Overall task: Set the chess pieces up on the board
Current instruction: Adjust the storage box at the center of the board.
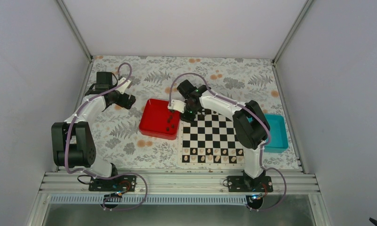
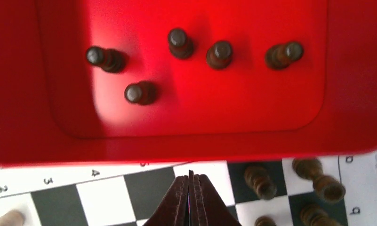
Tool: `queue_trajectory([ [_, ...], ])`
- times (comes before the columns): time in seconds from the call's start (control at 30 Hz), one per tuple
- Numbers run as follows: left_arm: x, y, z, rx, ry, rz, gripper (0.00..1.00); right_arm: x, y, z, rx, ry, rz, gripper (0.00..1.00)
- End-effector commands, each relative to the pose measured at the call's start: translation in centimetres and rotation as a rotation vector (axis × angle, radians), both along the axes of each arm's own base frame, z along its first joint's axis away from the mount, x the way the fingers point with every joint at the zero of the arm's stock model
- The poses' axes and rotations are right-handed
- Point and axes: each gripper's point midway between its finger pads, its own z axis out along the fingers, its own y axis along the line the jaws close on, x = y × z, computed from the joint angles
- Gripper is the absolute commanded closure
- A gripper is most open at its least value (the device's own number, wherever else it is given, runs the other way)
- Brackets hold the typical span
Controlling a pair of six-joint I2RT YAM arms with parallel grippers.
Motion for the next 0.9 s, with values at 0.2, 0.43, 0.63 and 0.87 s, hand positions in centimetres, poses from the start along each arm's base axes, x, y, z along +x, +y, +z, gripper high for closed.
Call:
queue_trajectory([
  [0.2, 0.8, 0.7, 0.9, 0.022, -0.030, 0.024, 0.02, 1.7, 3.3, -0.8, 0.005, -0.049, 0.020, 0.95],
  [0.43, 0.6, 1.3, 0.2, 0.033, -0.007, 0.019, 0.02, 3.0, 5.9, 0.9, 0.056, -0.093, 0.032, 0.94],
  [0.63, 0.4, 1.9, -1.7, 0.050, 0.027, 0.031, 0.03, 4.5, 8.2, 0.8, 0.064, -0.135, 0.048, 0.93],
  [0.87, 3.1, 5.6, -0.6, 0.062, -0.061, 0.154, 0.03, 5.4, 10.6, 1.2, 0.046, -0.171, 0.076, 0.93],
])
